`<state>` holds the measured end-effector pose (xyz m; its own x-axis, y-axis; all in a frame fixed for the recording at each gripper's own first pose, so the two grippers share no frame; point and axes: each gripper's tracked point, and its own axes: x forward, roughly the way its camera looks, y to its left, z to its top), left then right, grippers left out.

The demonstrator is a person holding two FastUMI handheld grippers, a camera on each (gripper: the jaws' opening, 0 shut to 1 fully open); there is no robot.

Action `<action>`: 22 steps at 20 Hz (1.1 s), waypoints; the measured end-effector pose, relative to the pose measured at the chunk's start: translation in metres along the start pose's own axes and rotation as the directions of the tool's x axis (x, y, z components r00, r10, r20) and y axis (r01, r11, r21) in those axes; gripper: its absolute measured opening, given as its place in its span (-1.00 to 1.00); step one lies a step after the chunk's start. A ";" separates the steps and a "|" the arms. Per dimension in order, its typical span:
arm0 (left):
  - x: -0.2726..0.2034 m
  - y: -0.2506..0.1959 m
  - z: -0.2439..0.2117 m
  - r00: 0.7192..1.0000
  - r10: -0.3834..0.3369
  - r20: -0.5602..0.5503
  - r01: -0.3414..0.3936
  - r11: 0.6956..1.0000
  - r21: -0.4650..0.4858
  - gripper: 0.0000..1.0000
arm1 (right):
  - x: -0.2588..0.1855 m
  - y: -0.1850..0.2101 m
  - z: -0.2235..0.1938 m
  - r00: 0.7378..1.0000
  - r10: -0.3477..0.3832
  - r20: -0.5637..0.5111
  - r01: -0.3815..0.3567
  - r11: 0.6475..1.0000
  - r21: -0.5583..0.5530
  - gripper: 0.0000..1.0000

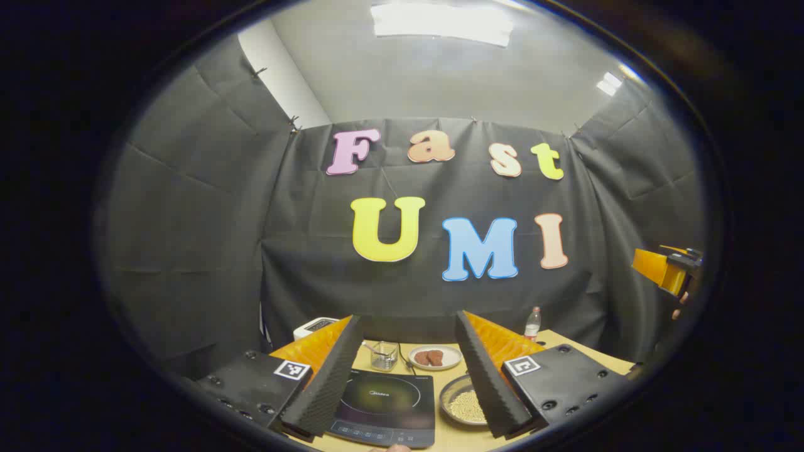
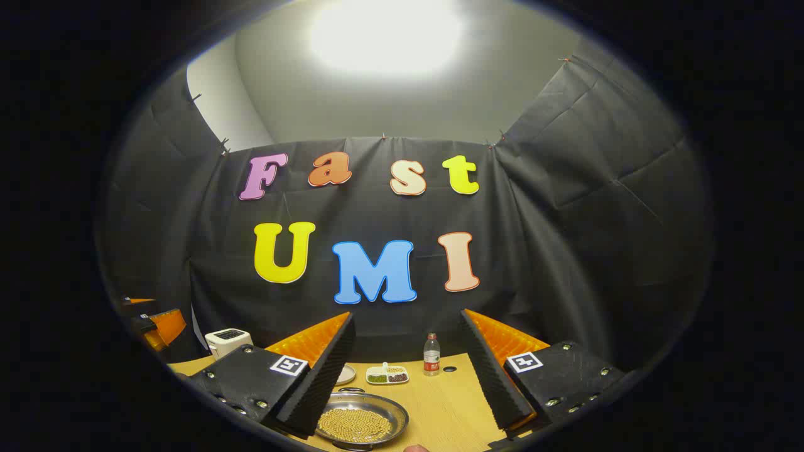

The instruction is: First push the handle of the pot to place it horizontally, then grasp the pot with both hands and set it on the induction cooktop.

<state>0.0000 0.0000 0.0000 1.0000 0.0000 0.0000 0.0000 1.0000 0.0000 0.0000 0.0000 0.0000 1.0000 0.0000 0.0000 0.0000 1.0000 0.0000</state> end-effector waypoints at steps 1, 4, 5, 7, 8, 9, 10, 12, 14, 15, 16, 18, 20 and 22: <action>0.000 0.000 0.000 1.000 0.000 0.000 0.000 1.000 0.002 0.96 | 0.000 -0.001 0.000 1.000 0.000 0.002 0.000 1.000 0.000 0.99; 0.001 -0.001 -0.001 1.000 0.002 0.000 -0.002 1.000 0.003 1.00 | 0.001 0.000 0.001 1.000 0.000 0.008 0.000 1.000 0.000 0.99; 0.001 -0.001 0.000 1.000 0.003 -0.001 -0.003 1.000 0.004 1.00 | 0.001 0.000 0.001 1.000 0.002 0.009 -0.002 1.000 -0.004 0.99; 0.002 -0.002 -0.002 1.000 0.004 -0.001 -0.004 1.000 0.005 1.00 | 0.001 0.000 -0.001 1.000 0.005 0.005 -0.005 1.000 -0.014 0.99; 0.001 -0.002 -0.002 1.000 0.005 -0.001 -0.005 1.000 0.005 0.91 | 0.002 0.000 0.000 1.000 0.007 0.004 -0.007 1.000 -0.013 0.99; 0.002 -0.002 -0.002 1.000 0.006 0.000 -0.006 1.000 0.007 0.82 | 0.003 0.000 -0.001 1.000 0.007 0.005 -0.007 1.000 -0.010 0.99; 0.003 -0.003 -0.003 1.000 0.007 0.002 -0.007 1.000 0.008 0.88 | 0.004 -0.001 0.000 1.000 0.008 0.005 -0.008 1.000 -0.008 0.99; 0.001 -0.005 -0.001 1.000 0.008 0.005 -0.008 1.000 0.008 1.00 | 0.005 -0.001 -0.001 1.000 0.012 0.004 -0.012 1.000 -0.007 0.99; 0.001 -0.004 0.000 1.000 0.009 0.008 -0.009 1.000 0.007 1.00 | 0.007 -0.001 -0.002 1.000 0.015 0.004 -0.015 1.000 -0.008 0.99; 0.001 -0.004 0.000 1.000 0.009 0.009 -0.010 1.000 0.007 1.00 | 0.007 0.000 -0.002 1.000 0.016 0.004 -0.016 1.000 -0.010 0.99; 0.001 -0.003 -0.001 1.000 0.008 0.009 -0.008 1.000 0.007 1.00 | 0.008 0.001 -0.002 1.000 0.015 0.004 -0.015 1.000 -0.011 0.99; 0.002 0.000 0.001 1.000 0.007 0.011 -0.007 1.000 0.009 1.00 | 0.009 0.004 0.000 1.000 0.016 0.006 -0.016 1.000 -0.010 0.99; 0.003 0.004 0.001 1.000 0.008 0.016 -0.008 1.000 0.006 1.00 | 0.009 0.009 0.000 1.000 0.021 0.009 -0.021 1.000 -0.010 0.99; 0.004 0.009 0.000 1.000 0.010 0.017 -0.011 1.000 0.003 1.00 | 0.010 0.014 0.002 0.999 0.030 0.013 -0.030 0.999 -0.013 0.99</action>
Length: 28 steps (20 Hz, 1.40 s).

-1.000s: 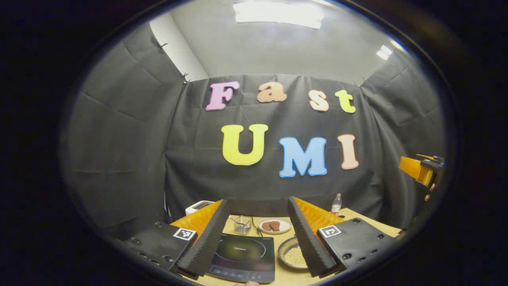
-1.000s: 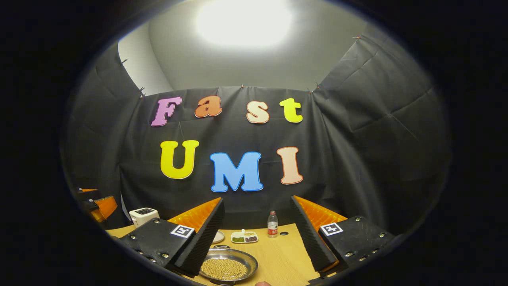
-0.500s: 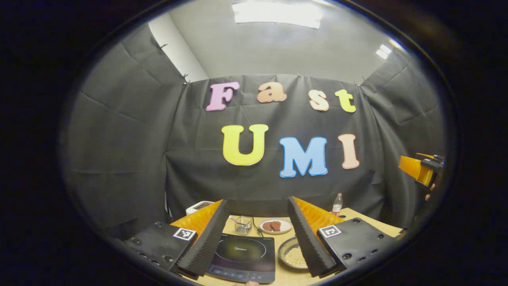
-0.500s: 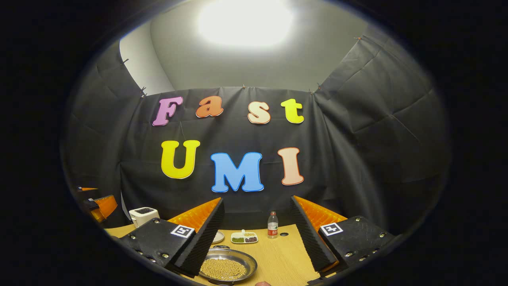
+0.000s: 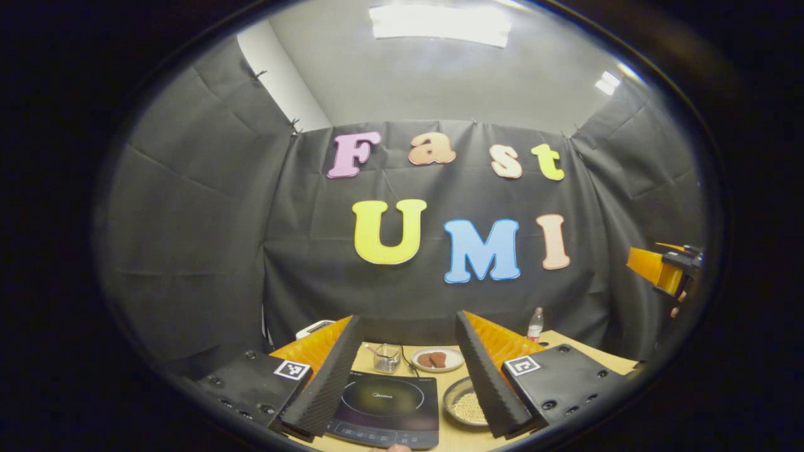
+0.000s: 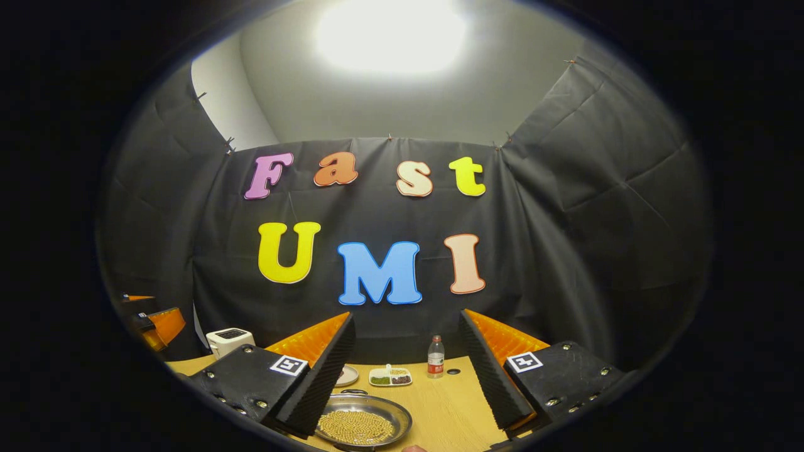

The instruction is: First push the handle of the pot to place it horizontally, then grasp the pot with both hands and set it on the induction cooktop.

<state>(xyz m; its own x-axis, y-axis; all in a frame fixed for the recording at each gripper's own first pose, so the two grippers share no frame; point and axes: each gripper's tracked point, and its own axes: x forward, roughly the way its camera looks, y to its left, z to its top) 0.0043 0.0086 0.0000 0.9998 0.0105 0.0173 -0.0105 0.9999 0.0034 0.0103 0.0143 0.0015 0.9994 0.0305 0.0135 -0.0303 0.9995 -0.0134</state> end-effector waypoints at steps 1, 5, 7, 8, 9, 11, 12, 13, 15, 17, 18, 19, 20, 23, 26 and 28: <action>0.001 0.002 0.000 1.000 0.001 0.000 -0.001 1.000 -0.001 1.00 | 0.002 0.004 -0.001 1.000 0.008 0.001 -0.008 1.000 -0.002 0.99; 0.003 0.009 0.002 1.000 0.005 0.006 -0.005 1.000 0.007 1.00 | 0.009 0.019 -0.007 0.999 0.037 -0.006 -0.037 0.999 0.001 0.99; 0.003 0.014 0.004 1.000 0.010 0.011 -0.010 1.000 0.010 0.93 | 0.014 0.028 -0.011 0.998 0.056 -0.015 -0.056 0.998 0.003 0.99; 0.003 0.016 0.005 1.000 0.013 0.013 -0.013 1.000 0.012 0.93 | 0.016 0.032 -0.014 0.998 0.065 -0.024 -0.065 0.998 0.005 0.99; 0.003 0.019 0.005 1.000 0.018 0.015 -0.019 1.000 0.012 1.00 | 0.018 0.036 -0.018 0.997 0.073 -0.034 -0.073 0.997 0.005 0.89; 0.002 0.026 0.007 0.999 0.031 0.019 -0.031 0.999 0.011 1.00 | 0.020 0.045 -0.022 0.995 0.090 -0.047 -0.090 0.996 0.001 0.75; 0.002 0.029 0.008 0.999 0.039 0.021 -0.039 0.999 0.012 1.00 | 0.022 0.051 -0.026 0.993 0.102 -0.058 -0.103 0.995 -0.003 0.56; 0.001 0.032 0.008 0.999 0.046 0.022 -0.046 0.999 0.013 1.00 | 0.022 0.057 -0.031 0.990 0.118 -0.073 -0.119 0.993 -0.004 0.56; -0.001 0.039 0.008 0.998 0.059 0.022 -0.059 0.998 0.015 0.88 | 0.024 0.062 -0.036 0.988 0.122 -0.090 -0.123 0.992 -0.005 0.45; -0.003 0.046 0.010 0.997 0.076 0.024 -0.077 0.997 0.018 0.82 | 0.027 0.075 -0.050 0.981 0.150 -0.124 -0.150 0.989 0.010 -0.16; -0.005 0.049 0.010 0.996 0.084 0.025 -0.084 0.996 0.019 1.00 | 0.027 0.081 -0.057 0.974 0.169 -0.149 -0.169 0.985 0.017 -0.12; -0.006 0.052 0.010 0.996 0.091 0.025 -0.091 0.996 0.022 1.00 | 0.027 0.089 -0.064 0.966 0.193 -0.171 -0.192 0.981 0.023 -0.12; -0.007 0.055 0.011 0.995 0.098 0.027 -0.098 0.995 0.024 1.00 | 0.029 0.084 -0.068 0.968 0.172 -0.181 -0.171 0.985 0.022 -0.12; -0.010 0.062 0.012 0.992 0.119 0.031 -0.120 0.992 0.031 1.00 | 0.029 0.106 -0.096 0.939 0.231 -0.253 -0.226 0.973 0.050 -0.72; -0.013 0.067 0.010 0.991 0.135 0.024 -0.136 0.990 0.037 1.00 | 0.028 0.122 -0.126 0.903 0.286 -0.321 -0.282 0.958 0.058 -0.90; -0.014 0.070 0.008 0.989 0.144 0.017 -0.144 0.989 0.038 1.00 | 0.020 0.130 -0.150 0.873 0.313 -0.374 -0.313 0.948 0.063 -0.90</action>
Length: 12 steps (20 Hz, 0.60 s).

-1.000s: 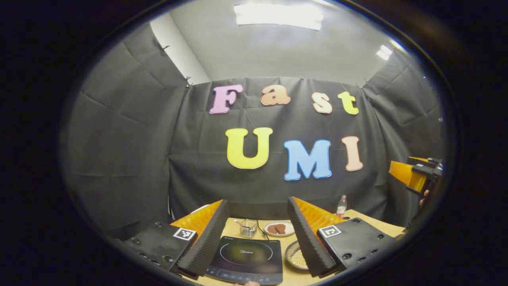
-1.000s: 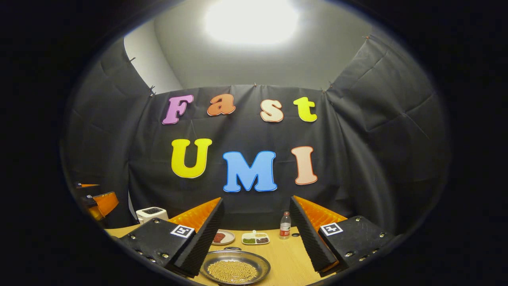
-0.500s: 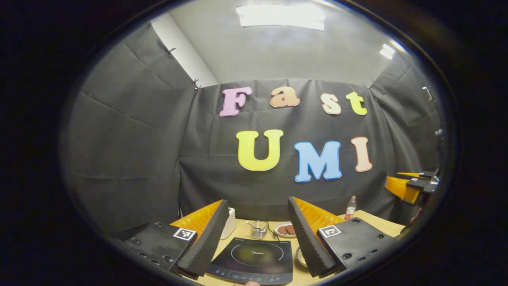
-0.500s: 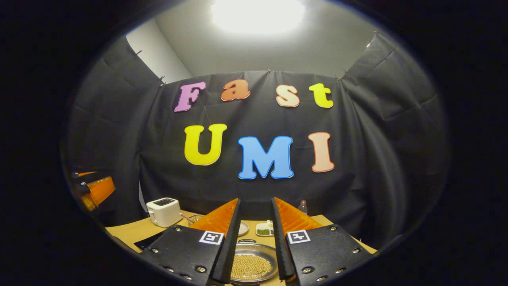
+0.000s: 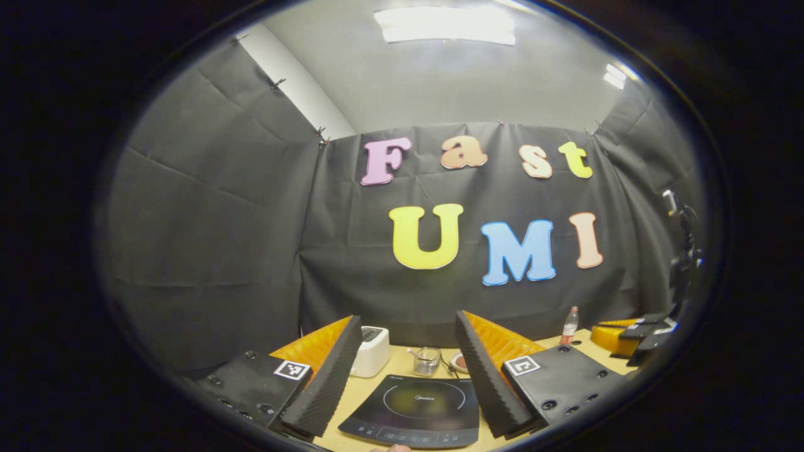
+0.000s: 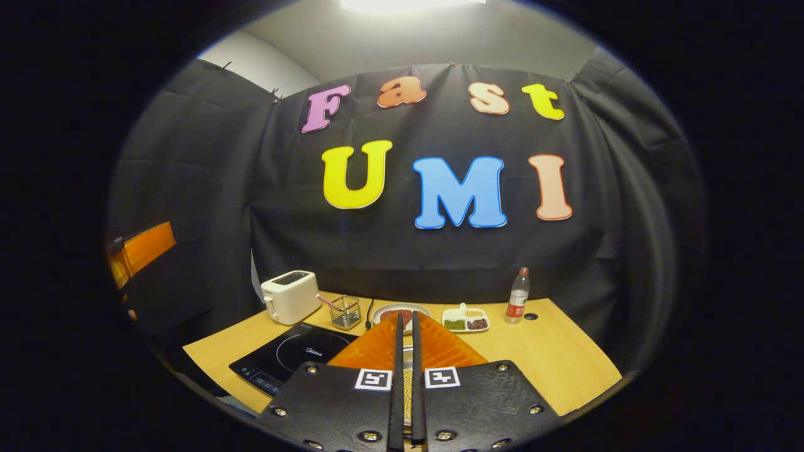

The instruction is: First push the handle of the pot to place it horizontally, then grasp the pot with both hands and set it on the induction cooktop.

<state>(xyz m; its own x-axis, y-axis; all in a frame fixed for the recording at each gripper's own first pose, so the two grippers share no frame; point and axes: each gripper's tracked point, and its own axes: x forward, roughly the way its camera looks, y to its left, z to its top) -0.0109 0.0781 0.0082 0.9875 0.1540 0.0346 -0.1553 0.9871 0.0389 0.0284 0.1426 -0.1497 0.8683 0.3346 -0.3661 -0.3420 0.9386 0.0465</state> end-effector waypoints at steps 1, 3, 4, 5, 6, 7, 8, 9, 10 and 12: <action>-0.001 0.002 0.000 1.000 0.007 -0.002 -0.007 1.000 0.002 1.00 | 0.003 0.004 -0.013 0.999 0.017 -0.033 -0.017 1.000 -0.007 -0.90; -0.002 0.005 -0.002 1.000 0.017 -0.003 -0.017 1.000 0.001 0.96 | 0.009 0.013 -0.041 0.993 0.055 -0.106 -0.056 0.998 -0.007 -0.91; -0.003 0.007 -0.003 1.000 0.022 -0.005 -0.022 1.000 0.002 1.00 | 0.010 0.015 -0.053 0.988 0.070 -0.139 -0.071 0.997 -0.003 -0.90; -0.003 0.008 -0.003 1.000 0.027 -0.006 -0.026 1.000 0.004 1.00 | 0.013 0.018 -0.065 0.982 0.084 -0.171 -0.085 0.996 0.003 -0.90; -0.005 0.010 -0.003 0.999 0.032 -0.009 -0.032 0.999 0.006 1.00 | 0.014 0.019 -0.075 0.976 0.093 -0.198 -0.094 0.996 0.007 -0.90; -0.006 0.011 -0.006 0.999 0.036 -0.012 -0.036 0.999 0.007 1.00 | 0.016 0.022 -0.087 0.968 0.106 -0.227 -0.106 0.994 0.010 -0.90; -0.007 0.013 -0.006 0.999 0.040 -0.013 -0.040 0.999 0.009 0.93 | 0.017 0.023 -0.096 0.961 0.116 -0.253 -0.116 0.993 0.011 -0.90; -0.008 0.014 -0.006 0.999 0.045 -0.016 -0.045 0.999 0.010 0.93 | 0.018 0.025 -0.105 0.953 0.123 -0.277 -0.124 0.992 0.012 -0.90; -0.009 0.015 -0.006 0.999 0.049 -0.018 -0.049 0.999 0.011 0.93 | 0.020 0.026 -0.113 0.943 0.134 -0.304 -0.136 0.991 0.015 -0.90; -0.011 0.017 -0.009 0.998 0.057 -0.022 -0.057 0.998 0.014 1.00 | 0.021 0.028 -0.131 0.920 0.155 -0.359 -0.155 0.988 0.030 -0.90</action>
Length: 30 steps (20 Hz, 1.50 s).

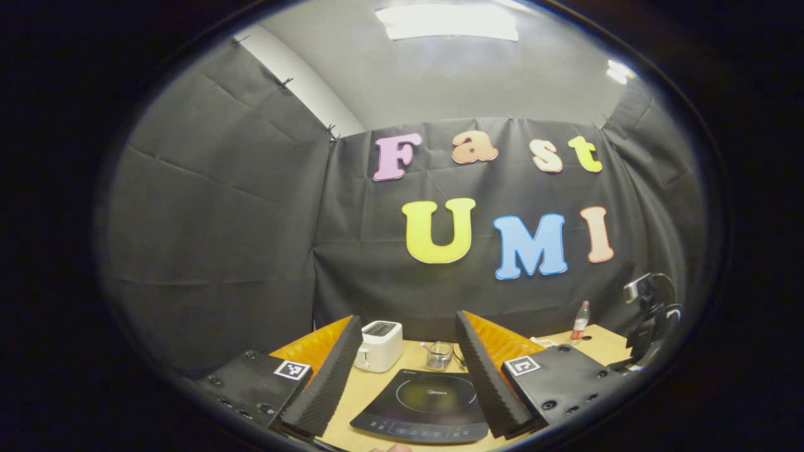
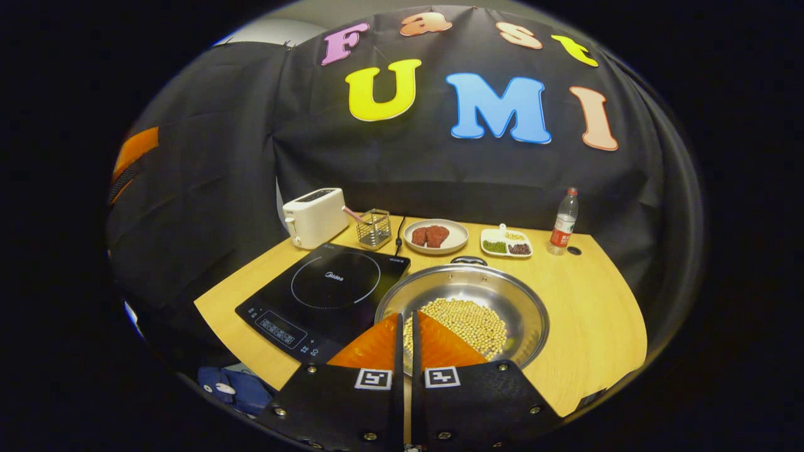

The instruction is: First push the handle of the pot to place it horizontally, then grasp the pot with both hands and set it on the induction cooktop.

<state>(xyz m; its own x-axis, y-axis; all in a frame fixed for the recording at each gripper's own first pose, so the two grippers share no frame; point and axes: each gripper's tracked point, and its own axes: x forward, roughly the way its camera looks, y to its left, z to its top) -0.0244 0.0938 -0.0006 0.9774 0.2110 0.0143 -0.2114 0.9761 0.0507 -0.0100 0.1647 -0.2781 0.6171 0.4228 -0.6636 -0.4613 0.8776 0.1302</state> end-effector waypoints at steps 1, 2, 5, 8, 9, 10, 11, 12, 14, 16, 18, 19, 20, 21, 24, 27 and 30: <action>-0.001 0.002 -0.001 1.000 0.004 -0.002 -0.004 1.000 0.002 1.00 | 0.004 0.003 -0.008 0.999 0.013 -0.031 -0.013 1.000 0.005 -0.89; -0.003 0.003 -0.001 1.000 0.008 -0.004 -0.008 1.000 0.004 0.93 | 0.008 0.005 -0.016 0.998 0.024 -0.058 -0.024 1.000 0.013 -0.90; -0.007 0.008 -0.005 1.000 0.022 -0.013 -0.022 1.000 0.007 1.00 | 0.019 0.010 -0.038 0.989 0.048 -0.138 -0.045 0.999 0.024 -0.90; -0.010 0.013 -0.012 0.999 0.038 -0.031 -0.037 0.999 0.011 1.00 | 0.026 0.014 -0.059 0.975 0.073 -0.208 -0.066 0.997 0.040 -0.89; -0.010 0.014 -0.015 0.999 0.040 -0.037 -0.040 0.999 0.010 0.96 | 0.028 0.015 -0.069 0.969 0.081 -0.235 -0.071 0.996 0.050 -0.90; -0.011 0.015 -0.016 0.998 0.042 -0.042 -0.042 0.999 0.010 0.93 | 0.030 0.015 -0.075 0.962 0.087 -0.259 -0.073 0.995 0.061 -0.90; -0.011 0.015 -0.020 0.998 0.042 -0.047 -0.042 0.999 0.012 1.00 | 0.032 0.016 -0.084 0.954 0.095 -0.285 -0.077 0.994 0.074 -0.90; -0.011 0.015 -0.021 0.998 0.043 -0.048 -0.043 0.999 0.016 0.93 | 0.034 0.016 -0.090 0.948 0.101 -0.303 -0.077 0.993 0.090 -0.90; -0.011 0.016 -0.024 0.998 0.045 -0.048 -0.044 0.999 0.025 0.93 | 0.035 0.014 -0.098 0.939 0.108 -0.326 -0.073 0.990 0.119 -0.90; -0.010 0.014 -0.023 0.998 0.046 -0.050 -0.045 0.999 0.025 1.00 | 0.036 0.016 -0.103 0.932 0.125 -0.341 -0.078 0.986 0.150 -0.91; -0.011 0.012 -0.024 0.998 0.045 -0.048 -0.044 0.999 0.022 1.00 | 0.033 0.012 -0.110 0.923 0.122 -0.366 -0.072 0.987 0.147 -0.92; -0.011 0.011 -0.025 0.998 0.043 -0.047 -0.042 0.999 0.023 1.00 | 0.033 0.013 -0.112 0.921 0.124 -0.369 -0.073 0.986 0.151 -0.92; -0.011 0.009 -0.024 0.998 0.041 -0.046 -0.040 0.999 0.025 1.00 | 0.034 0.013 -0.112 0.920 0.126 -0.371 -0.074 0.986 0.152 -0.96; -0.010 0.006 -0.025 0.998 0.038 -0.046 -0.037 0.999 0.026 1.00 | 0.033 0.012 -0.113 0.920 0.126 -0.372 -0.074 0.986 0.149 -0.96; -0.010 -0.001 -0.024 0.999 0.029 -0.046 -0.028 0.999 0.024 1.00 | 0.031 0.009 -0.114 0.918 0.123 -0.378 -0.074 0.987 0.141 -0.96; -0.011 -0.007 -0.023 0.999 0.024 -0.041 -0.023 0.999 0.022 0.82 | 0.027 0.003 -0.118 0.914 0.120 -0.388 -0.070 0.987 0.141 -0.96; -0.010 -0.014 -0.022 0.999 0.017 -0.040 -0.016 1.000 0.020 1.00 | 0.024 -0.005 -0.121 0.912 0.112 -0.393 -0.061 0.988 0.140 -0.96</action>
<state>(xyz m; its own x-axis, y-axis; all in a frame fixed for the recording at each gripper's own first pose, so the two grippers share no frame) -0.0311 0.0792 -0.0231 0.9730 0.2292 -0.0251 -0.2270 0.9713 0.0703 -0.0700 0.1432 -0.3835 0.2606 0.3954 -0.8808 -0.4043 0.8731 0.2723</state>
